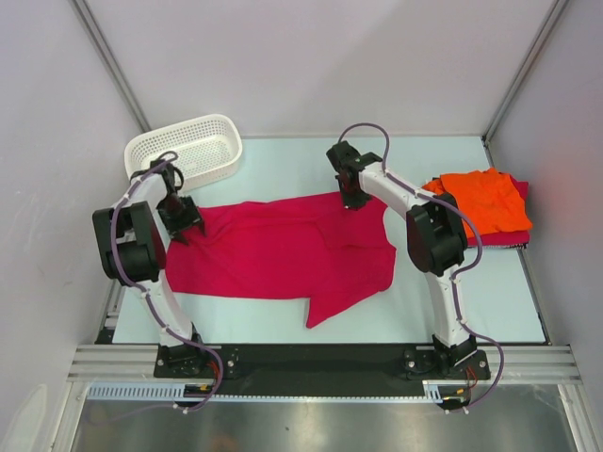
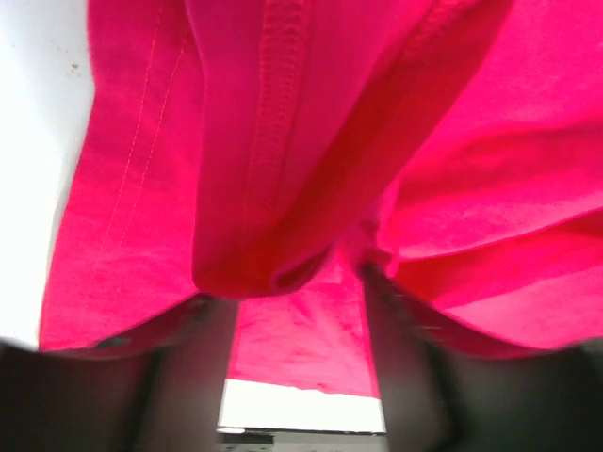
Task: Fold and stack the t-shirts
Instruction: Fold the flattened tshirt in 1/3 of the way
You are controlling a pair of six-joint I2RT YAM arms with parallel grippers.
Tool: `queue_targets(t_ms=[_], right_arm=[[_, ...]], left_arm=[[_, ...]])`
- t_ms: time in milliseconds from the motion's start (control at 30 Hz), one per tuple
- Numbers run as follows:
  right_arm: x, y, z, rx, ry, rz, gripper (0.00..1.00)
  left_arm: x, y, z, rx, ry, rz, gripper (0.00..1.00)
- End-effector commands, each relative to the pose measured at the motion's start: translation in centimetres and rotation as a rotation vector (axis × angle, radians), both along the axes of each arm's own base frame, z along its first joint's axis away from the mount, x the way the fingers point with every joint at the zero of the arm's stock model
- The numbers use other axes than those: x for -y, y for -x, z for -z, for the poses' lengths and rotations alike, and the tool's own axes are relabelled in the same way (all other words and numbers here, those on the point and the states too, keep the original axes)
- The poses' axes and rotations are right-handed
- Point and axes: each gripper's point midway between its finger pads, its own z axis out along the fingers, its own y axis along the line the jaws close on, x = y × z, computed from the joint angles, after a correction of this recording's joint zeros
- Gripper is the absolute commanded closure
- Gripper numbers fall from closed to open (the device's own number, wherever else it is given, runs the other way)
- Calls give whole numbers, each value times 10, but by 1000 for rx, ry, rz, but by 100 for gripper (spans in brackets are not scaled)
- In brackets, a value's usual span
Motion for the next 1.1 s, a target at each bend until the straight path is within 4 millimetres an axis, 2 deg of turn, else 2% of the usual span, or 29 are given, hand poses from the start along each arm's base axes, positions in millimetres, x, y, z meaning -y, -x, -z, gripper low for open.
queue_targets(t_ms=[0, 33, 67, 133, 167, 200, 367, 500, 633, 800, 900, 967, 1000, 1033, 1067], right_arm=[[1, -1, -26, 55, -23, -13, 100], [3, 0, -26, 56, -25, -11, 100], [3, 2, -24, 50, -22, -14, 100], [4, 3, -24, 47, -25, -11, 100], [4, 4, -24, 44, -28, -13, 100], [3, 5, -23, 41, -30, -14, 100], [2, 7, -18, 28, -35, -21, 100], [3, 11, -13, 8, -33, -22, 100], [4, 12, -14, 7, -29, -32, 100], [7, 16, -11, -16, -21, -41, 100], [7, 21, -5, -46, -25, -53, 100], [5, 23, -1, -70, -27, -59, 100], [7, 26, 1, -89, -17, -57, 100], [8, 27, 1, -94, -14, -53, 100], [9, 27, -5, -82, -20, -42, 100]], left_arm=[[-2, -17, -12, 61, -24, -11, 36], [-3, -19, -12, 63, -29, -11, 36], [-5, -19, -11, 60, -37, -11, 41], [-6, -19, -7, 50, -43, -9, 59], [-9, -17, -5, 36, -57, -10, 88], [-11, -16, -4, 31, -70, -13, 100], [-26, -16, -23, 61, -146, -42, 100], [-48, -16, -33, 70, -216, -92, 100], [-62, -11, -27, 30, -248, -119, 100], [-71, -7, -10, -26, -276, -128, 100], [-71, -8, 2, -53, -260, -119, 75], [-69, -8, 1, -54, -252, -121, 51], [-69, -7, -2, -47, -252, -133, 42], [-68, -10, -8, -20, -250, -144, 27], [-64, -15, -26, 44, -235, -147, 19]])
